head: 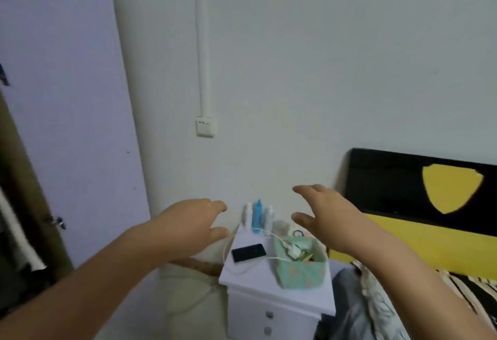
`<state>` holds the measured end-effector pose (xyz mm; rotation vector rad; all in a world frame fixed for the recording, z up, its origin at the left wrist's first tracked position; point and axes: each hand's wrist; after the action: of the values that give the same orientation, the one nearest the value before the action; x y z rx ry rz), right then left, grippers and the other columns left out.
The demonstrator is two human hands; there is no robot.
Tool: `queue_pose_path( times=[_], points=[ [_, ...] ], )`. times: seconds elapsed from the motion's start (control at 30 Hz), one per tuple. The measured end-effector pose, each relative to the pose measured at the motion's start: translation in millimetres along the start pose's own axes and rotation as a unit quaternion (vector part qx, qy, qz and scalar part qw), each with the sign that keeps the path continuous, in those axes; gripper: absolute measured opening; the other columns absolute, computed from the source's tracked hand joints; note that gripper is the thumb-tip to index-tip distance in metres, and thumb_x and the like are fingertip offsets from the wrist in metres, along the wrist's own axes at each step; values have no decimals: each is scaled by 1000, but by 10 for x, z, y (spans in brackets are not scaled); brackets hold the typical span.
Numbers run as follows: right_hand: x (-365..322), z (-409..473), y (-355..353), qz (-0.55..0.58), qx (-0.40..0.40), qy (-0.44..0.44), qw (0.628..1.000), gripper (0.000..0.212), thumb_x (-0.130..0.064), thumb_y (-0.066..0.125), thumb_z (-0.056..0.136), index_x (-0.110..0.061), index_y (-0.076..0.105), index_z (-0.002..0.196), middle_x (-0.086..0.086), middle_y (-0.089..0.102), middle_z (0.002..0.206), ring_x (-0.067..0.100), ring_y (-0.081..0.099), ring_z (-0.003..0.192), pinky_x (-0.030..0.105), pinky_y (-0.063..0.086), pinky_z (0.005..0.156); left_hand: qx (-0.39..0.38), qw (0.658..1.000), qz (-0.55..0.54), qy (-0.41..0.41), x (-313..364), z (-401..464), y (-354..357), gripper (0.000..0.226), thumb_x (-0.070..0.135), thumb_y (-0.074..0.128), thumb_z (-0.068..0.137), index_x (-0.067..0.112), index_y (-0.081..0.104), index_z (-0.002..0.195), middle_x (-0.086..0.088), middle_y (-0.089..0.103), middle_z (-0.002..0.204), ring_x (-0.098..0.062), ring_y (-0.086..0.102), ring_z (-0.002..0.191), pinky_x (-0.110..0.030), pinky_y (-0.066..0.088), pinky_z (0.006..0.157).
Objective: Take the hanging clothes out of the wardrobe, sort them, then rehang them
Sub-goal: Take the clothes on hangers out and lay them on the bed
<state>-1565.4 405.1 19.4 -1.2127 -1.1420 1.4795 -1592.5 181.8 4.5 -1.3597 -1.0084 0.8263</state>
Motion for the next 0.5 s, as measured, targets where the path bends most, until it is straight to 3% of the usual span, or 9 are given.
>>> queue_pose_path(
  times=[0.17,0.3,0.5],
  points=[
    [-773,550,89,-1,-36,-154,987,56,-38,42,98,-23,21,147,2,32,148,23,32,133,34,33,107,5,989,-35,-142,-666,-455,-12,57,49,38,95,27,22,145,4,33,149,-15,37,132,-27,32,106],
    [-1518,814,255,17,-61,-259,964,56,-38,42,98,-22,20,148,3,31,149,23,31,134,34,32,107,11,970,-48,-240,-1168,-907,-11,57,48,39,95,27,23,146,3,40,143,-14,43,125,-23,36,98],
    [-2639,1018,493,50,-93,-368,924,56,-35,41,99,-22,19,149,1,27,152,22,26,138,35,28,112,39,938,-54,-340,-1983,-1515,-115,49,44,45,94,23,37,139,2,49,134,-15,49,118,-28,42,98]
  ],
)
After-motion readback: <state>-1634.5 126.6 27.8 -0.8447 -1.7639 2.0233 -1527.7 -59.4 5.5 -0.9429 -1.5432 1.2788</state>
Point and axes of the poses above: each hand's wrist, its own z-axis towards the middle knuckle, its own y-axis out of the palm, x = y × z
